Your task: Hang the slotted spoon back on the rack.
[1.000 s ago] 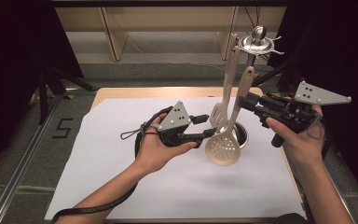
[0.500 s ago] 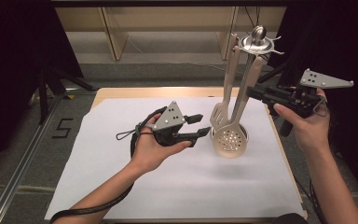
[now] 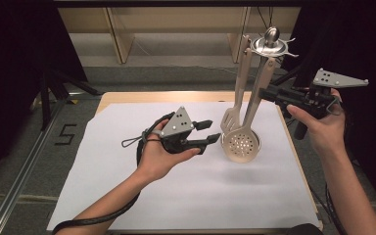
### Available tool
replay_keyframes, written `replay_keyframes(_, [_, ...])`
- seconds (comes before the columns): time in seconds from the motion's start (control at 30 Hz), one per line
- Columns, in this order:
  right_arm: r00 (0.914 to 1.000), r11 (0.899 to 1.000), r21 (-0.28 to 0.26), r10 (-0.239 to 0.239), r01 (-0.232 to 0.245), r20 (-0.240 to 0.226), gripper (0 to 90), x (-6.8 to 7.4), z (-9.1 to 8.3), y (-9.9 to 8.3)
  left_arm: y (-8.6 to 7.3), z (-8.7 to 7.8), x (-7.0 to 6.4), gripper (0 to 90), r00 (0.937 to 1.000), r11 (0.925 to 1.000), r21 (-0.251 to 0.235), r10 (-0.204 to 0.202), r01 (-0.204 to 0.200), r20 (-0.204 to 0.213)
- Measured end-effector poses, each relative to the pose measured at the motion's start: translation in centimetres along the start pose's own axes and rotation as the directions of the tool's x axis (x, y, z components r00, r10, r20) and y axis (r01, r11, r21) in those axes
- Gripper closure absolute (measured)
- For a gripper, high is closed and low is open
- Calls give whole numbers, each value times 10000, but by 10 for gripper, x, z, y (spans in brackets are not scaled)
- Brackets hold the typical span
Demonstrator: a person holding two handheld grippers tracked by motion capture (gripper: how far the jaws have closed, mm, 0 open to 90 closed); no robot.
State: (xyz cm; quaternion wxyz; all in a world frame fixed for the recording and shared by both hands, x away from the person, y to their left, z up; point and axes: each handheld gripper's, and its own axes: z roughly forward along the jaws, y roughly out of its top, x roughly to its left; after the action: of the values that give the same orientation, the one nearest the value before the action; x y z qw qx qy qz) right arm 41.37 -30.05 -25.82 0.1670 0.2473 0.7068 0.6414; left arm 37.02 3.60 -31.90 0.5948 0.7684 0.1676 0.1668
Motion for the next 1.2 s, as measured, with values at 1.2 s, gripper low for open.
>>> replay_keyframes(1.2, [9916, 9975, 235, -687, 665, 1092, 700, -1, 2, 0, -11, -11, 12, 539, 9984, 9995, -54, -320, 318, -459])
